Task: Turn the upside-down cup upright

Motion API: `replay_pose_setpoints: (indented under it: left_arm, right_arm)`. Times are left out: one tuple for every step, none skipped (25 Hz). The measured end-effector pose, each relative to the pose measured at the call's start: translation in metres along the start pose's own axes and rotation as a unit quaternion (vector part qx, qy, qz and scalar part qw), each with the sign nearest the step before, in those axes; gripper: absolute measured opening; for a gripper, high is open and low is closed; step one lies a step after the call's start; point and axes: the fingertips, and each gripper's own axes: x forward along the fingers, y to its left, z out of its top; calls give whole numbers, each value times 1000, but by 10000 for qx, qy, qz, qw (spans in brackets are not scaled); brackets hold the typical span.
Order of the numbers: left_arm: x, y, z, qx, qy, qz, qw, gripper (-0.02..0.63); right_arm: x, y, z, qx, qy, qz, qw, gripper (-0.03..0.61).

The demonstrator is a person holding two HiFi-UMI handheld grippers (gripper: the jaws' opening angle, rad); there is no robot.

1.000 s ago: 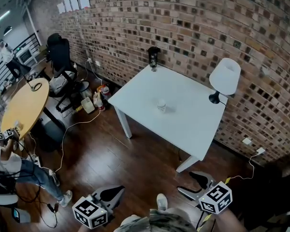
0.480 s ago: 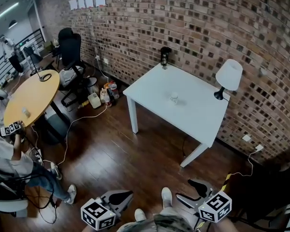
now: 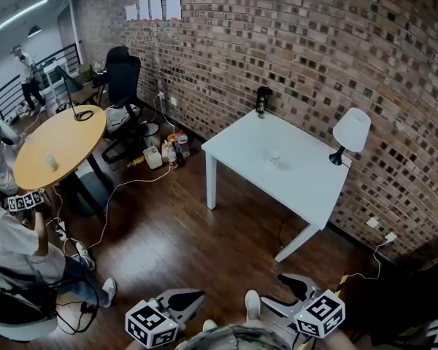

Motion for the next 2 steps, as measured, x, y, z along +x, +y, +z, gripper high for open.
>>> replay_pose_setpoints:
  left_arm:
    - [-6,0,0,-5,-4,17,10000,8]
    - [-13,1,0,-10,-7,33,10000,8]
  right_arm:
    - [1,5,3,-10,0,14,10000,296]
    - [3,11,6,-18,1,27,10000,296]
